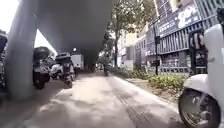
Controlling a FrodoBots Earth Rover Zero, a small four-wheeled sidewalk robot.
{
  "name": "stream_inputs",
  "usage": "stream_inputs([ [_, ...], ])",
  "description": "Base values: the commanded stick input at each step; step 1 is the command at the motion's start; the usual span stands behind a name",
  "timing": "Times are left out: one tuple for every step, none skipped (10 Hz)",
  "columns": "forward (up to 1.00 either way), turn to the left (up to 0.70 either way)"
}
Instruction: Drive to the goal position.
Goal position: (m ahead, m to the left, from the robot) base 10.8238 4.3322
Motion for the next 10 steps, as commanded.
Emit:
stream_inputs([
  [0.7, 0.06],
  [0.7, 0.13],
  [0.7, 0.14],
  [0.7, 0.14],
  [0.7, 0.14],
  [0.7, 0.14],
  [0.7, 0.14],
  [0.7, 0.14],
  [0.7, 0.14],
  [0.7, 0.08],
])
